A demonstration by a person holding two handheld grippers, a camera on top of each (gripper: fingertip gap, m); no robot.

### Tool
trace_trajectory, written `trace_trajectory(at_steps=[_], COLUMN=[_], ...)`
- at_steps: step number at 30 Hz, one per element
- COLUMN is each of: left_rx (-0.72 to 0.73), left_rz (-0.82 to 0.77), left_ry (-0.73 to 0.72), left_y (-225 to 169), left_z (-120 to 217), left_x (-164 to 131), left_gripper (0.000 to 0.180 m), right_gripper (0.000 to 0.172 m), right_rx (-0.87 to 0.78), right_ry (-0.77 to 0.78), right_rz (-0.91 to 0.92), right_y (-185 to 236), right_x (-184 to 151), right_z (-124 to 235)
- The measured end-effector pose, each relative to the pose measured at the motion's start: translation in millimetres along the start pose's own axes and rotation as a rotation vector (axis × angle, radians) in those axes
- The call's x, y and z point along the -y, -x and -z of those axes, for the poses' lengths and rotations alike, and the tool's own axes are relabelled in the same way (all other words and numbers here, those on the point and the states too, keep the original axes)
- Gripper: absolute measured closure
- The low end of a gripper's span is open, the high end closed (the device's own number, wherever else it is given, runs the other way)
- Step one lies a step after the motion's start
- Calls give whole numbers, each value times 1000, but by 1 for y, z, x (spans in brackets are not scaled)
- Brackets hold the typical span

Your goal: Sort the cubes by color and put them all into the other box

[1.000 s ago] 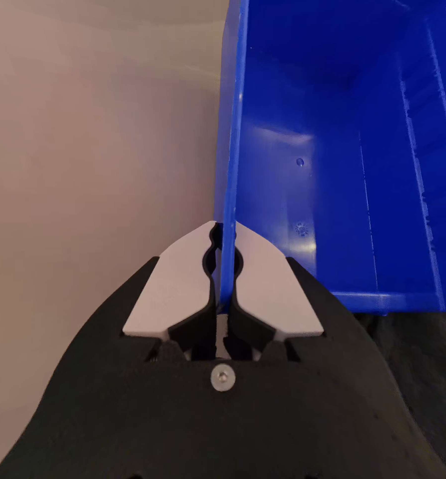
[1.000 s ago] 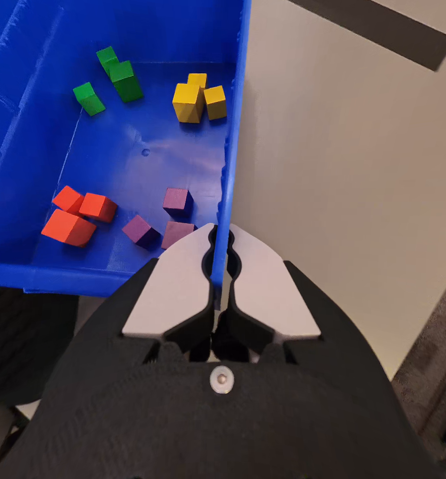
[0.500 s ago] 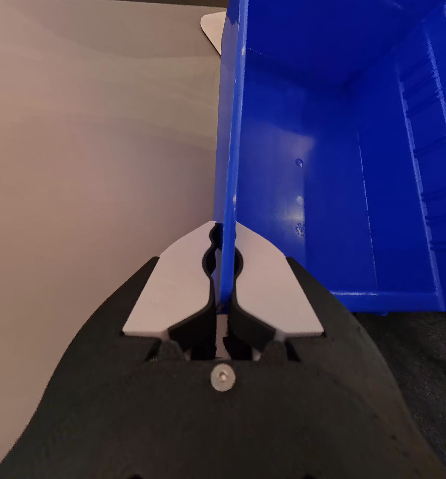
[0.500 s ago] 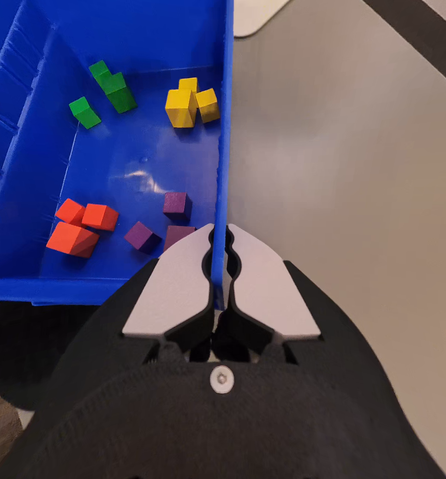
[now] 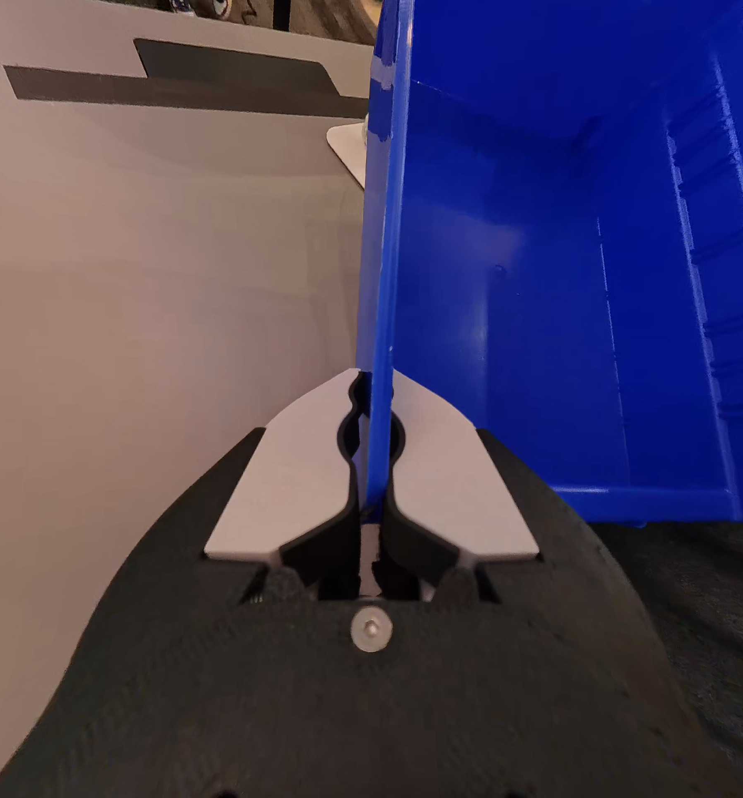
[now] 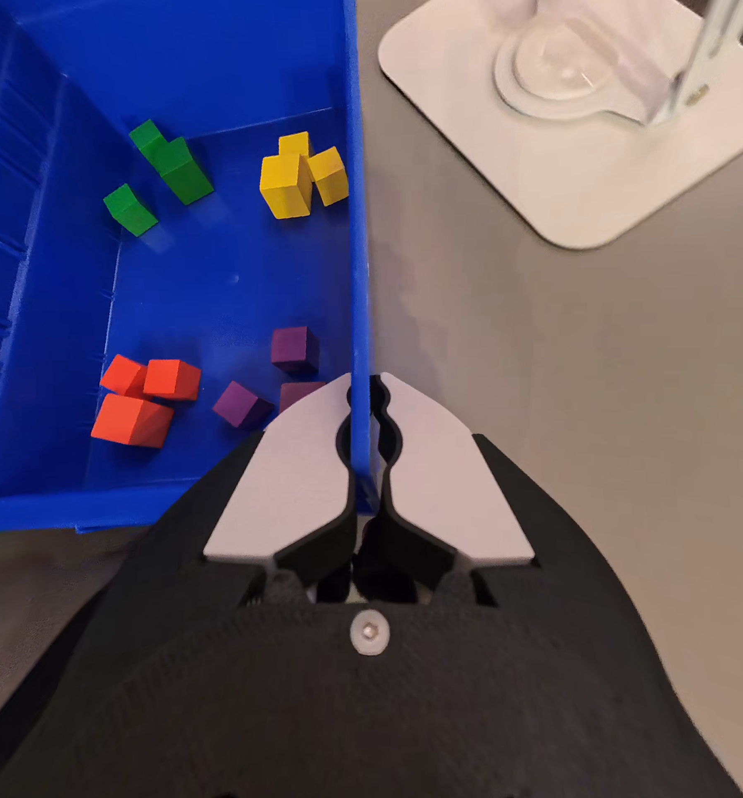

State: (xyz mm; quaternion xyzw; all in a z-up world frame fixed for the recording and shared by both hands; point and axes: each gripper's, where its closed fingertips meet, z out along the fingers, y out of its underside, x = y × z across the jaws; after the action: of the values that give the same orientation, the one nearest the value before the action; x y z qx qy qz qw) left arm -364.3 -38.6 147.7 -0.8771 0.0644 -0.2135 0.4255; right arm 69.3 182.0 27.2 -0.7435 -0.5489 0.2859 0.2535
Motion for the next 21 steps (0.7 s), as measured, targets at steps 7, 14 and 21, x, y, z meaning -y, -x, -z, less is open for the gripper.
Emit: trace_trajectory(at_steps=[7,14,21], left_rx=[22,46,35], left_rz=[-6,12,19], left_ry=[-24,-40,-43], left_y=[-1,2,-2], left_z=[13,17,4], left_x=[12,19,26], left_gripper=[176,176,175], right_gripper=[166,167,167], right_rx=[11,-36,-108], right_ry=[-19,-40,-99], right_rz=[-27,-84,-166], right_y=[25,40,41], right_x=[48,91,138], right_z=[-59,-111,-159])
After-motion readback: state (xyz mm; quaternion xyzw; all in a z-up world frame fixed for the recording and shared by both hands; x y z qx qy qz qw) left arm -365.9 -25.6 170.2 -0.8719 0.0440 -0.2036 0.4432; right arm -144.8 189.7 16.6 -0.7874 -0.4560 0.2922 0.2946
